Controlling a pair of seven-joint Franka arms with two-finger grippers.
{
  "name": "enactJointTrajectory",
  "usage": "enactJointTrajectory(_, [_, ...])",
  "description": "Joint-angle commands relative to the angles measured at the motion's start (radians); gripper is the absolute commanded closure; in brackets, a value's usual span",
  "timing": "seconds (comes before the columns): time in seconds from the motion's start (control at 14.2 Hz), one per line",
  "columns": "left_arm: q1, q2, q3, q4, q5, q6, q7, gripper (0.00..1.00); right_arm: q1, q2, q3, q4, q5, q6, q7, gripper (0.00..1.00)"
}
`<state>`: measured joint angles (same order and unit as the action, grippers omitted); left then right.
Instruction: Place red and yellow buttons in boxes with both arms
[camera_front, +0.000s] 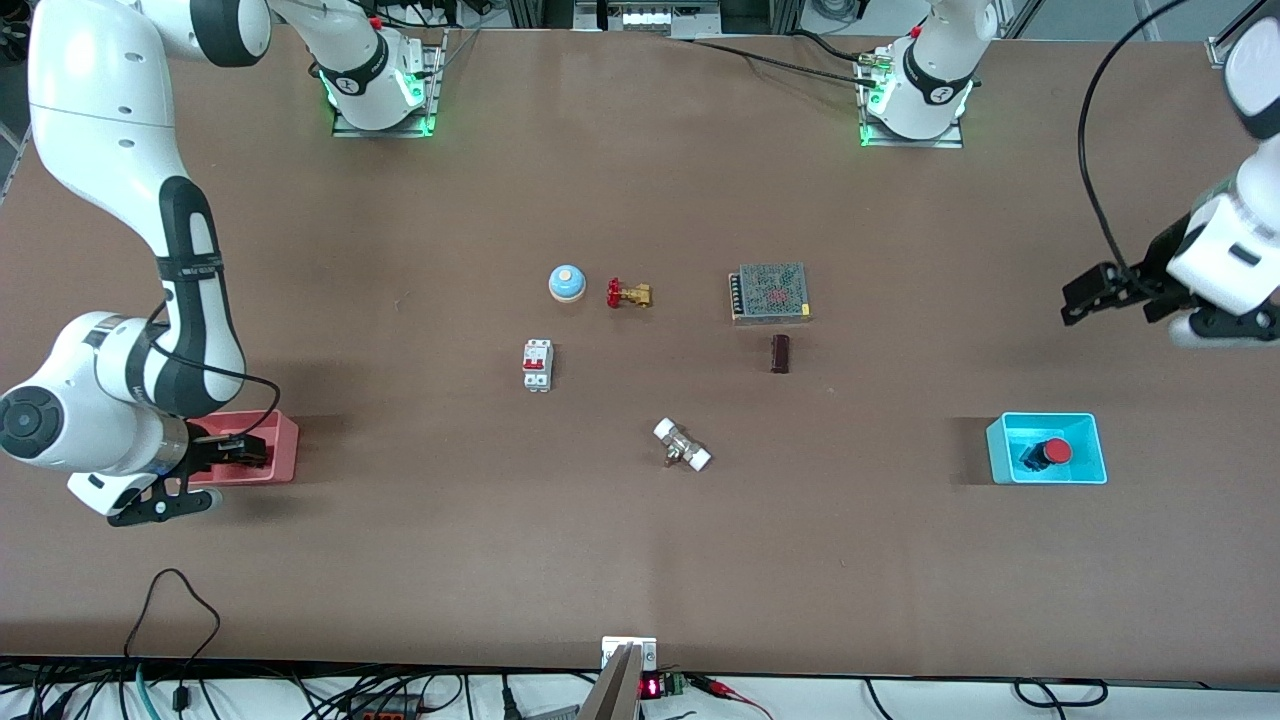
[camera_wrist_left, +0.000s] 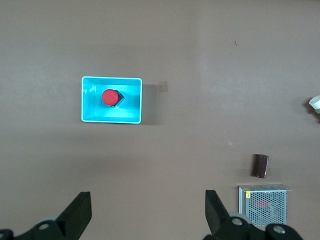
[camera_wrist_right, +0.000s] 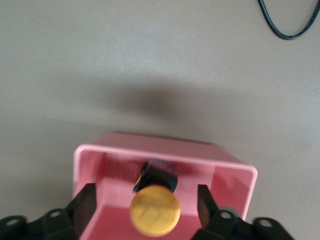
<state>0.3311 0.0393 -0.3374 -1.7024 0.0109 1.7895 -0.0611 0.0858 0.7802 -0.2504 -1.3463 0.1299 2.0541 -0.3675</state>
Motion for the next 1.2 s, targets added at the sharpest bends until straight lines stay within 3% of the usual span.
enactJointTrajectory(0.0, [0.014,-0.021,-0.002,-0.005,-0.026,-0.033,0.035,0.00,-0.001,-0.132,0.007,-0.011,0.017,-0.138,-0.019,0.00])
enactJointTrajectory(0.28, [0.028,-0.019,0.005,0.092,-0.026,-0.119,0.037,0.00,0.003,-0.287,0.008,-0.011,0.019,-0.323,-0.001,0.00])
enactJointTrajectory(0.7, [0.022,-0.021,0.011,0.104,-0.026,-0.140,0.075,0.00,0.078,-0.432,0.008,-0.011,0.017,-0.480,0.195,0.00])
enactJointTrajectory(0.77, [-0.025,-0.021,0.062,0.110,-0.026,-0.143,0.083,0.00,0.091,-0.449,0.007,-0.011,0.016,-0.498,0.225,0.00])
enactJointTrajectory(0.91, [-0.211,-0.021,0.255,0.116,-0.026,-0.168,0.081,0.00,0.110,-0.478,0.008,-0.019,-0.001,-0.529,0.260,0.00])
enactJointTrajectory(1.12, [-0.225,-0.024,0.265,0.124,-0.028,-0.173,0.080,0.00,0.118,-0.542,0.026,-0.083,-0.028,-0.531,0.352,0.00])
